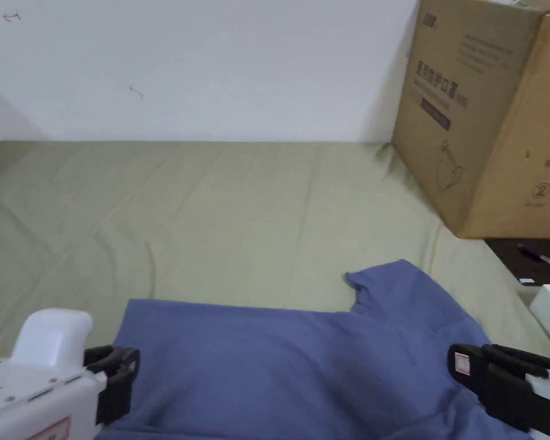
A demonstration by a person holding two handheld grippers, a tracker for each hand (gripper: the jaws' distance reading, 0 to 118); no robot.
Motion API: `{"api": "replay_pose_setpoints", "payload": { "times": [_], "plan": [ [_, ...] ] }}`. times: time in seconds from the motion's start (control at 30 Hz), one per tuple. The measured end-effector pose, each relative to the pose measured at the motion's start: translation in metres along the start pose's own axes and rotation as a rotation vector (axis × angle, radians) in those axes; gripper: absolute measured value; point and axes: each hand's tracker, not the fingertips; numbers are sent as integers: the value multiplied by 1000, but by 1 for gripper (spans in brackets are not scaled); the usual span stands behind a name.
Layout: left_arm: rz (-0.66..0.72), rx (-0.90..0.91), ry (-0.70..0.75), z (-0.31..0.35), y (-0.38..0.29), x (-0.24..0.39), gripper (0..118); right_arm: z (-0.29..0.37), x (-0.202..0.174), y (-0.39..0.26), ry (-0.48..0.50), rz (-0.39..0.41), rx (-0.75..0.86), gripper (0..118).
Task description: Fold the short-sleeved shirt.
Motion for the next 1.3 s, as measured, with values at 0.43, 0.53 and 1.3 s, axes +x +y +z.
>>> {"api": "replay_pose_setpoints", "payload": {
  "times": [0.43,0.53,1.3],
  "plan": [
    [110,-446,86,-261,96,-146,116,-66,17,9,-34,6,-113,0],
    [53,-484,96,-294,84,-150,113,-78,22,5,-28,-32,-133,0],
    [-81,-382,61,-277,73,-110,1,-157,84,71,-142,-116,-141,0]
  ]
}}
